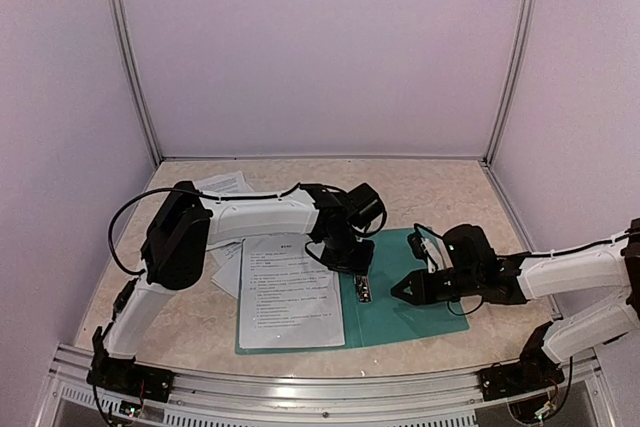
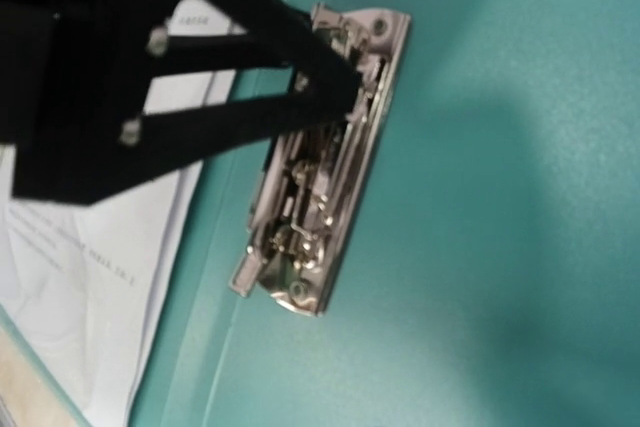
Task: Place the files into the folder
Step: Open the spring clip on the folder at the center of the board.
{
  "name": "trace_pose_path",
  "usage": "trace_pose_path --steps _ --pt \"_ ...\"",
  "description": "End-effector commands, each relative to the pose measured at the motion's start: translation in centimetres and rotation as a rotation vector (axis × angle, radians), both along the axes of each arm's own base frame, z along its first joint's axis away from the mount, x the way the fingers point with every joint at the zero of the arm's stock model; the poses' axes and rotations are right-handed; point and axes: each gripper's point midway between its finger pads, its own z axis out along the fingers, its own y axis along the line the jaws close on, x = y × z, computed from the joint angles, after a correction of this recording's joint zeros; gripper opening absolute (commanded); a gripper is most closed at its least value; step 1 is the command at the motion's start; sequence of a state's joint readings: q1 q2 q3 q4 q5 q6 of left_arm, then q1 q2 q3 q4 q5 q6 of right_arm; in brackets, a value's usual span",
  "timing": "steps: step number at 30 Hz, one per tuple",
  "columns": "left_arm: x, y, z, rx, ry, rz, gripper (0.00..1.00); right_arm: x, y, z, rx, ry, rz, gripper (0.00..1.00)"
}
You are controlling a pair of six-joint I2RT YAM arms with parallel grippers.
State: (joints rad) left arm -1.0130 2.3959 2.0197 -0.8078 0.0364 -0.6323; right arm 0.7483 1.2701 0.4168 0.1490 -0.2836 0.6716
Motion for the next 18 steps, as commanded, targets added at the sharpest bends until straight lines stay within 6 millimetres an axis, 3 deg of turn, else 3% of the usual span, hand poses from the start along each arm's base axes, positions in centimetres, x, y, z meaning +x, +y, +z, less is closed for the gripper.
trace_pose_path --steps 1,10,18 --pt "0.7 0.8 -1.4 0.052 0.004 0.036 0.36 -0.6 0.0 -0.6 -0.003 0.005 0.011 0.17" --pt "1.3 1.3 -1.7 0.06 -0.016 0.066 0.24 -1.3 0.5 -1.2 -0.006 0.008 0.038 0.14" --pt "1.8 1.2 -1.8 0.047 -0.018 0.077 0.14 -2.4 2.2 -1.8 0.034 0.04 0.05 0.13"
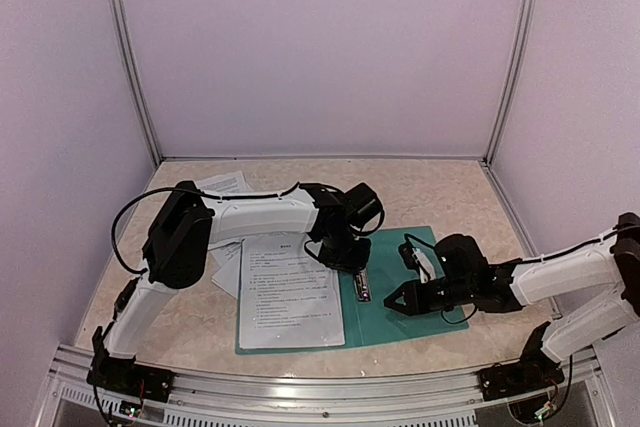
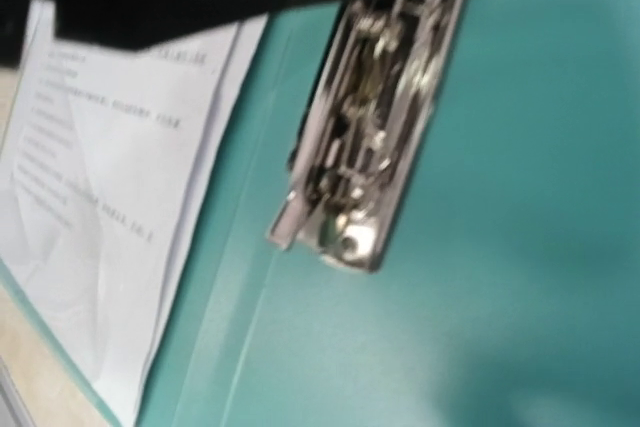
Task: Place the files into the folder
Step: Open the spring clip on the folder at the center of the board.
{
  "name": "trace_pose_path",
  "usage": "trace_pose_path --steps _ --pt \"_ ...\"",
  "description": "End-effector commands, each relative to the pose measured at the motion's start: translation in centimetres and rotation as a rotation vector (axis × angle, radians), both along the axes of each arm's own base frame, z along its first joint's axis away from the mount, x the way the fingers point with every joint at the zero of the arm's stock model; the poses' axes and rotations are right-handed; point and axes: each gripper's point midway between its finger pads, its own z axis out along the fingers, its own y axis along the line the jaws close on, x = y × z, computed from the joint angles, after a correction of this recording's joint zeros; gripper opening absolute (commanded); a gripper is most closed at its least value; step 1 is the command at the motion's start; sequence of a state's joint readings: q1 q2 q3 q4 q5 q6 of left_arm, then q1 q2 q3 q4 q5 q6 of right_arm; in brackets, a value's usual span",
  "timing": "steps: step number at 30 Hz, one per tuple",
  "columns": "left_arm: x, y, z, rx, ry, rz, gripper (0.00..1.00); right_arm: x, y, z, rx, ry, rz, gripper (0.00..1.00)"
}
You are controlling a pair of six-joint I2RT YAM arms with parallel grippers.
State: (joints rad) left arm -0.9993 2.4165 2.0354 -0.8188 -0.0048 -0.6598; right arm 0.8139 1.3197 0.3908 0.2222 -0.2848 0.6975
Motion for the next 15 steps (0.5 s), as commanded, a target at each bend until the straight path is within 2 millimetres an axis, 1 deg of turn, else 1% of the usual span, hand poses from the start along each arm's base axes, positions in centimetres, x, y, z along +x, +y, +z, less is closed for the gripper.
trace_pose_path --steps 1,9,11,15 --pt "0.5 0.4 -1.2 0.017 -0.002 0.025 0.13 -0.6 1.0 -0.5 0.035 0.022 -0.004 0.14" --pt "0.2 0.5 -1.7 0.007 0.01 0.039 0.0 -0.2 2.6 -1.3 0.081 0.055 -0.013 0.17" --pt "0.0 0.5 -1.7 0.001 0.012 0.04 0.0 -0.1 2.9 -1.7 0.093 0.066 -0.018 0.17" --pt "-0.1 0.4 -1.7 -0.002 0.016 0.044 0.0 -0.1 3.6 -1.6 0.147 0.084 -0.014 0.17"
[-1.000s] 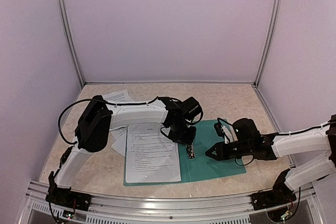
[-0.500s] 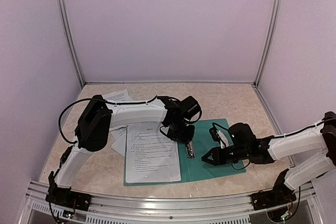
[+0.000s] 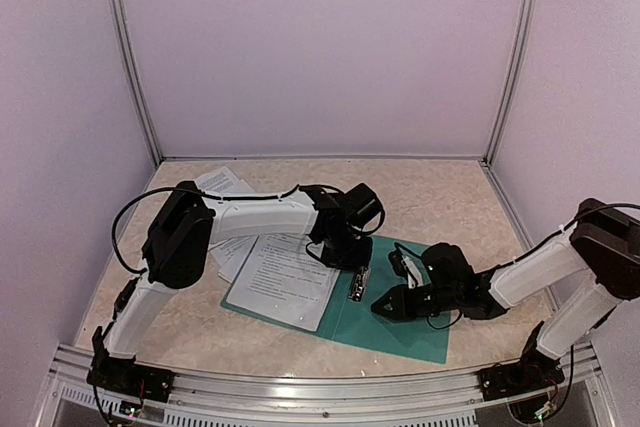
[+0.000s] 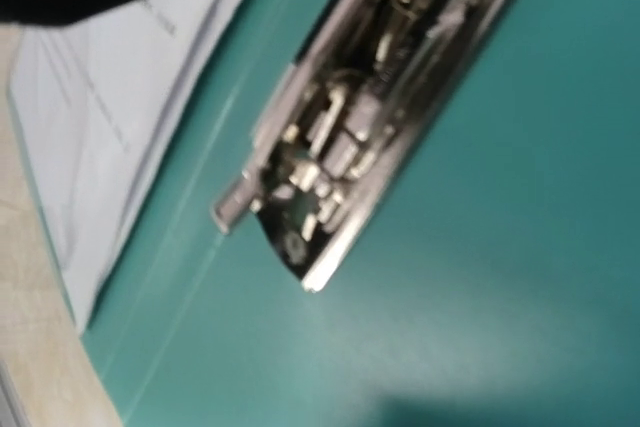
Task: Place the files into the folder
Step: Open the spring clip on the folder at the center of the board.
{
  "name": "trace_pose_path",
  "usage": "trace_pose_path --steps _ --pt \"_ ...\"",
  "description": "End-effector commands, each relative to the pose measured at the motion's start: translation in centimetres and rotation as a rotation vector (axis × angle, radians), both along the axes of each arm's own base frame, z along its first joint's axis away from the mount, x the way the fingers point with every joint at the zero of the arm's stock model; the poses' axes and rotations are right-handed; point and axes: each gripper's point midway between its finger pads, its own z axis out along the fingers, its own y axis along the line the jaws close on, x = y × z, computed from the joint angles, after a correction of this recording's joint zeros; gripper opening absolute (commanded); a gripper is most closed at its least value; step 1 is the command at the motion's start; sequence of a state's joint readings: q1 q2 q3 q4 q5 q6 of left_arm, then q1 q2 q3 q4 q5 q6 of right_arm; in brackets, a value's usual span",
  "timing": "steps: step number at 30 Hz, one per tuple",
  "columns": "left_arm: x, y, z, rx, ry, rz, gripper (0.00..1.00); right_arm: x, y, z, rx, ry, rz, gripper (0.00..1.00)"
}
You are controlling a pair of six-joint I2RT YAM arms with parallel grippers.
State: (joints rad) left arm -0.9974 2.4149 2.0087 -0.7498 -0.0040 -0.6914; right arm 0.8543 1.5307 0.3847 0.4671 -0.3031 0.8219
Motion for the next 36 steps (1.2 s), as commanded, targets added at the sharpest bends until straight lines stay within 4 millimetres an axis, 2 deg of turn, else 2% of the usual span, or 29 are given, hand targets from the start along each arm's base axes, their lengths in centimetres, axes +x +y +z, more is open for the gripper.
trace_pose_path --steps 1,11,22,26,36 --pt "-0.7 1.0 -1.5 0.04 0.03 0.013 0.0 0.0 1.3 0.8 0.093 0.003 0.004 0.17" --pt "-1.8 0.2 0.0 -0.055 0.089 0.036 0.0 0.0 1.4 1.0 0.184 -0.011 -0.022 0.18" --pt "-1.2 0.2 2.7 -0.185 0.146 0.011 0.0 -1.4 2.1 0.3 0.339 0.042 0.014 0.2" --pt "-0.8 -0.1 3.5 -0.186 0.122 -0.004 0.0 -1.2 2.2 0.1 0.326 0.039 0.013 0.2" --pt "0.6 -1.4 3.4 -0.196 0.117 0.006 0.0 -0.4 1.6 -0.4 0.176 -0.01 -0.02 0.24"
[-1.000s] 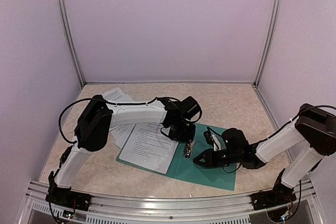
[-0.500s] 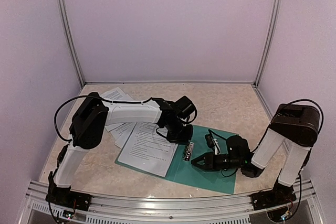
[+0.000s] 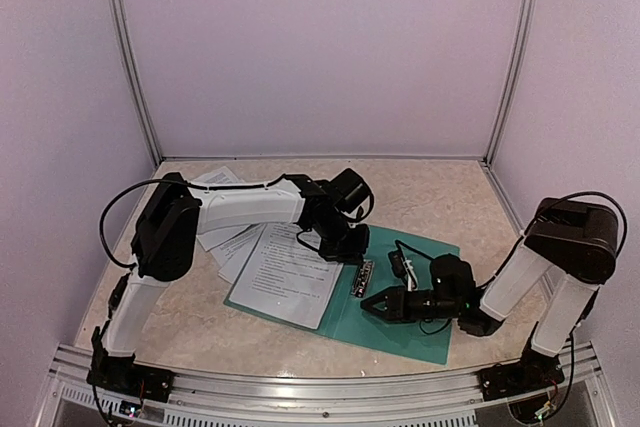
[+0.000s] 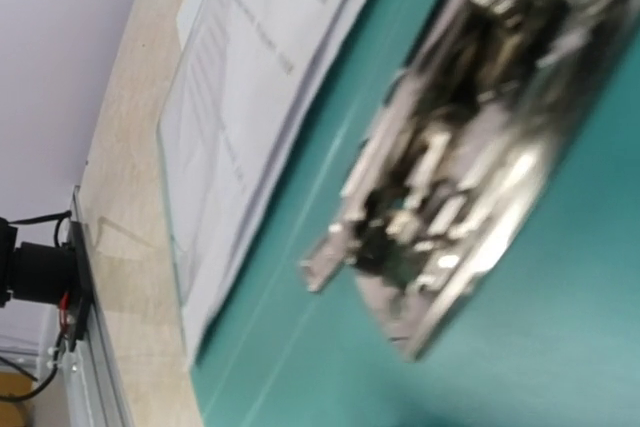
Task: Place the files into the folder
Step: Open the spring clip on the folder at the center of the board.
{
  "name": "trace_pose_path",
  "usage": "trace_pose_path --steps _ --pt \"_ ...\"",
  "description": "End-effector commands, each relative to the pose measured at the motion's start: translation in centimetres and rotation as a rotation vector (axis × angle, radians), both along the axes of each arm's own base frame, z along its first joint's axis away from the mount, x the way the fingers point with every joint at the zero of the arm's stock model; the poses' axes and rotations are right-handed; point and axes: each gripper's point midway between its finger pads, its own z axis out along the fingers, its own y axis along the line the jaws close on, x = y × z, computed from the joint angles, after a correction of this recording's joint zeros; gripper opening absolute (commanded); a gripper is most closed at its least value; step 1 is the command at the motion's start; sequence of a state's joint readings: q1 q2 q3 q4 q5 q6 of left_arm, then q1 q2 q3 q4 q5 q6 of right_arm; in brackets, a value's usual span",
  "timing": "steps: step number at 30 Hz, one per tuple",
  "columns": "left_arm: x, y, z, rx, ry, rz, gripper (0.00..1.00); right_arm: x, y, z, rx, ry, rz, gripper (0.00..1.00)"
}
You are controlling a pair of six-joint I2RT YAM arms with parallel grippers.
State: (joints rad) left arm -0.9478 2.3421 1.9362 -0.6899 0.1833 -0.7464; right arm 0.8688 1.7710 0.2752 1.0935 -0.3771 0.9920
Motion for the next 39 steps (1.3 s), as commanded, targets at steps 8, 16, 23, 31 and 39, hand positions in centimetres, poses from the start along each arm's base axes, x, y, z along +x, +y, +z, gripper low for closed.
trace_pose_path --steps 8,16,23,31,39 --pt "0.8 -0.8 0.6 -0.088 0.024 0.02 0.0 0.0 -0.6 -1.0 -0.094 -0.026 -0.008 0.28" --pt "1.7 0.9 1.9 -0.071 -0.014 0.162 0.0 0.2 -1.7 0.1 -0.165 -0.066 -0.024 0.28" --pt "2.8 1.9 4.5 -0.062 -0.035 0.305 0.0 1.1 -3.9 1.0 -0.236 -0.078 -0.06 0.29" --pt "3.4 0.9 7.8 0.026 -0.199 0.298 0.0 1.9 -5.9 1.1 -0.268 -0.073 -0.071 0.29" --pt "3.9 1.3 7.5 0.062 -0.222 0.316 0.0 1.9 -5.9 0.6 -0.269 -0.066 -0.054 0.29"
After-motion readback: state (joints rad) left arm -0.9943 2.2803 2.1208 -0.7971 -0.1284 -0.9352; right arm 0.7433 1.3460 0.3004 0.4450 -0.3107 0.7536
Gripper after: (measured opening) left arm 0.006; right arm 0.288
